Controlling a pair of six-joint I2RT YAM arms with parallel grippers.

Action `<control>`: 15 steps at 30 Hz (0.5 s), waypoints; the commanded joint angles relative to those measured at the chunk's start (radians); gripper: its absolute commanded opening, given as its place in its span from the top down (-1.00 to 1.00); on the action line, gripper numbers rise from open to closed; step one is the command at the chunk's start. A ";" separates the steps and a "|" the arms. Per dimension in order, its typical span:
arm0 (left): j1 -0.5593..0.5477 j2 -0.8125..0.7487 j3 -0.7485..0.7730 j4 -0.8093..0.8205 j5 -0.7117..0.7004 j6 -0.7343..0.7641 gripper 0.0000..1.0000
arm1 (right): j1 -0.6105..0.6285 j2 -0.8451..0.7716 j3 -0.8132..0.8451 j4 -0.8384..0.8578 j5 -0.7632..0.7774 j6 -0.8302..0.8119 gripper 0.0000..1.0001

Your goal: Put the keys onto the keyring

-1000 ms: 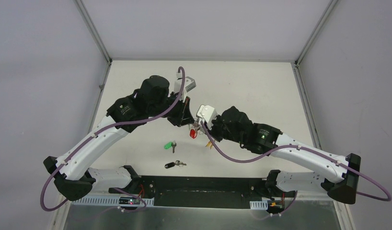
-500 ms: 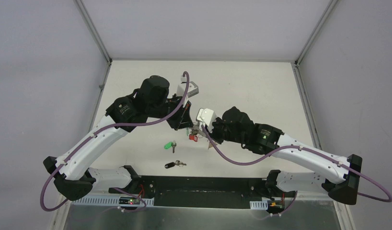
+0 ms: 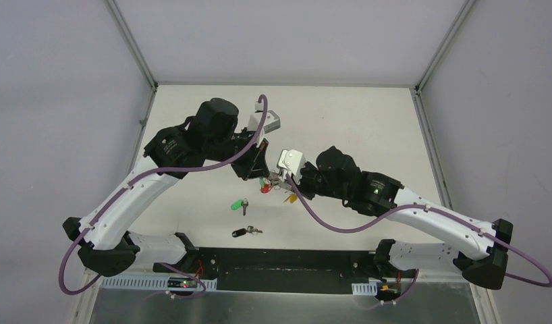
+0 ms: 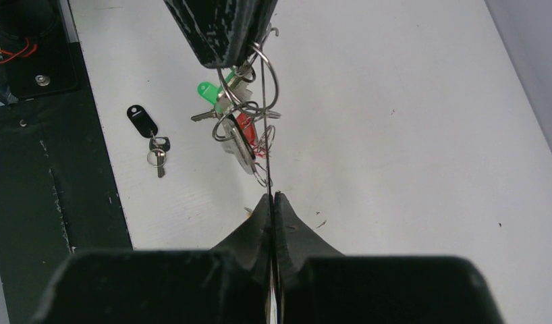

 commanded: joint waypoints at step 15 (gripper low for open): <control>-0.001 0.079 0.204 -0.257 -0.095 0.036 1.00 | -0.034 0.018 0.084 -0.080 0.090 -0.124 1.00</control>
